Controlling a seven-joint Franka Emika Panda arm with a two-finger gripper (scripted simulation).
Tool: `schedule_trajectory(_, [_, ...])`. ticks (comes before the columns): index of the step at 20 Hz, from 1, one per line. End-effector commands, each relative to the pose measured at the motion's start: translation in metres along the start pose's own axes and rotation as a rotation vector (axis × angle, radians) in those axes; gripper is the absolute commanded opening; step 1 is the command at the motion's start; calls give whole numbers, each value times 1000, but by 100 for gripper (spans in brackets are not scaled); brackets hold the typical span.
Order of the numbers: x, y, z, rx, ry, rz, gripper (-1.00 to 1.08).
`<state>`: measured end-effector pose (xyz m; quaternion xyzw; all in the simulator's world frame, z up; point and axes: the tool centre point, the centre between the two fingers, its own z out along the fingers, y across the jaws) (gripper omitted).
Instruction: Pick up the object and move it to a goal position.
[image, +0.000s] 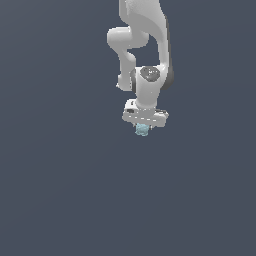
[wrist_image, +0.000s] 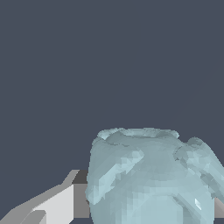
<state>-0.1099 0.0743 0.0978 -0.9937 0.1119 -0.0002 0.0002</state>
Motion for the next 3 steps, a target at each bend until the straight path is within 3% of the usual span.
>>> schedule_trajectory(1, [-5,-3,-2,0,0,1,-100])
schedule_trajectory(3, [-6,-4,-3,0,0,1,-100])
